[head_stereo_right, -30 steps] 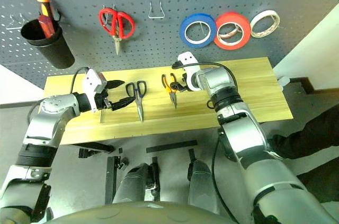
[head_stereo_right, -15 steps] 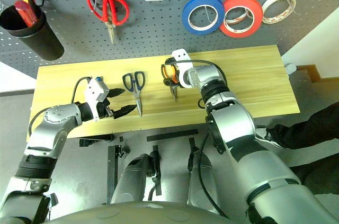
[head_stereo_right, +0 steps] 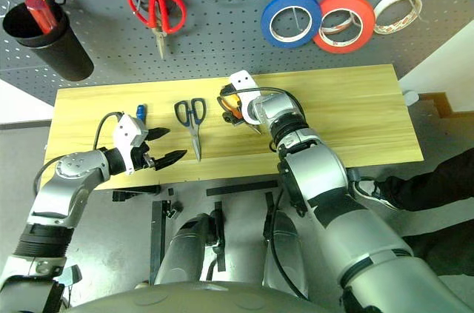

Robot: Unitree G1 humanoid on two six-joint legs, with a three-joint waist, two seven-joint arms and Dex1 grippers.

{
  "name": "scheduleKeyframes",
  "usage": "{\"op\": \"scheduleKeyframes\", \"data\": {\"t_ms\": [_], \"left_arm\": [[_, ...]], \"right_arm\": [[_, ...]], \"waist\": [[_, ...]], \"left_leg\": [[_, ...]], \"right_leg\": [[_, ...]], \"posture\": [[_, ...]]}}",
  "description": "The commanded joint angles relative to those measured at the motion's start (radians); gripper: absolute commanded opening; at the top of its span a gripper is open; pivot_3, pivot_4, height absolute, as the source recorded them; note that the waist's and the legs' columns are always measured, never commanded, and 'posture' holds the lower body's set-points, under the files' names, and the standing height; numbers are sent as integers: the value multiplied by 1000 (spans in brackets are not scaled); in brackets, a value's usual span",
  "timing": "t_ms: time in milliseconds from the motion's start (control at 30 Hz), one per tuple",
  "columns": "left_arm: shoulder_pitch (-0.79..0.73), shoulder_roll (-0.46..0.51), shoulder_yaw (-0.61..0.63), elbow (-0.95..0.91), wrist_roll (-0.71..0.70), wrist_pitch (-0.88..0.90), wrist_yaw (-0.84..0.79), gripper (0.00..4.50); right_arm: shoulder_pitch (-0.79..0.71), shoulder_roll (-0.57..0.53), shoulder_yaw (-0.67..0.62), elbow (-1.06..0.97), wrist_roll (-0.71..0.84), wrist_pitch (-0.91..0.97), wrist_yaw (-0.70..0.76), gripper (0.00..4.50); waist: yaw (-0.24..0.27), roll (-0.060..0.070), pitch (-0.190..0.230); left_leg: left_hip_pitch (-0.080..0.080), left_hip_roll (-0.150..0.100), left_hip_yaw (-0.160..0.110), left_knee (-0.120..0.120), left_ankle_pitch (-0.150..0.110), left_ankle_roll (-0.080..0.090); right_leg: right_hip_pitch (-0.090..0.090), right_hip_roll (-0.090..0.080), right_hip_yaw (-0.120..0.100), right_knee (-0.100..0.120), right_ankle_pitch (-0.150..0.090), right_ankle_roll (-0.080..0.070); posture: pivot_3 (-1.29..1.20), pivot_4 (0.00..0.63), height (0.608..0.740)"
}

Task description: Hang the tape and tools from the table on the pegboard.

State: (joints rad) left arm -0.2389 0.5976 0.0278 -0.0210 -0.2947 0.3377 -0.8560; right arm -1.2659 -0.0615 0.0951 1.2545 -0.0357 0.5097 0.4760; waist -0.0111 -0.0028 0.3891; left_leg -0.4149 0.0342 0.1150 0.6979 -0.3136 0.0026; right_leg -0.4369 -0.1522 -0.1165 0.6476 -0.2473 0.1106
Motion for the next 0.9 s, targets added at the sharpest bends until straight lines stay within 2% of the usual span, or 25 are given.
{"op": "scheduleKeyframes", "data": {"t_ms": [33, 233, 467, 500, 633, 800, 900], "left_arm": [[24, 10, 29, -30, -7, -20, 6, 4360], [38, 10, 35, -39, -14, -26, 10, 4360], [37, 3, 33, -37, -16, -34, 8, 4360], [37, 2, 34, -38, -16, -34, 8, 4360], [47, 7, 42, -44, -20, -40, 5, 4360], [44, -5, 66, -39, -40, -81, -8, 4360], [28, -23, 92, -44, -86, -112, -28, 4360]], "right_arm": [[-5, 14, 31, 6, -47, -34, -1, 4473], [-4, 18, 54, 13, -86, -51, 11, 4473], [-6, 19, 84, 15, -127, -66, 34, 2277], [-7, 17, 90, 13, -135, -69, 43, 2100], [-11, -9, 116, -10, -157, -72, 113, 2101], [-2, -69, 120, -112, -145, -45, 235, 2100], [83, -132, 101, -403, -68, 115, 383, 2100]], "waist": [[0, 0, 0], [0, 0, 0], [0, 0, 0], [0, 0, 0], [0, 0, 0], [3, 0, 0], [7, -1, -1]], "left_leg": [[0, 0, 0, 0, 0, 0], [-3, 0, 1, 0, 0, 0], [-3, 1, 1, 0, 0, -1], [-4, 1, 1, 0, 0, -1], [-4, 1, 2, -1, 0, -1], [-5, 1, 2, 0, 1, -1], [-9, 1, 1, 0, 1, -1]], "right_leg": [[0, 0, 0, 0, 0, 0], [-3, 0, 0, 0, 0, 0], [-4, 0, 0, 0, 0, 0], [-4, 0, 0, 0, 0, 0], [-4, 0, 0, 0, 0, 0], [-5, 0, 0, 0, 0, 0], [-7, 0, -1, -1, 0, 0]], "posture": [[144, 422, 732], [143, 425, 732], [146, 422, 732], [148, 423, 732], [152, 418, 732], [141, 371, 732], [131, 326, 732]]}}
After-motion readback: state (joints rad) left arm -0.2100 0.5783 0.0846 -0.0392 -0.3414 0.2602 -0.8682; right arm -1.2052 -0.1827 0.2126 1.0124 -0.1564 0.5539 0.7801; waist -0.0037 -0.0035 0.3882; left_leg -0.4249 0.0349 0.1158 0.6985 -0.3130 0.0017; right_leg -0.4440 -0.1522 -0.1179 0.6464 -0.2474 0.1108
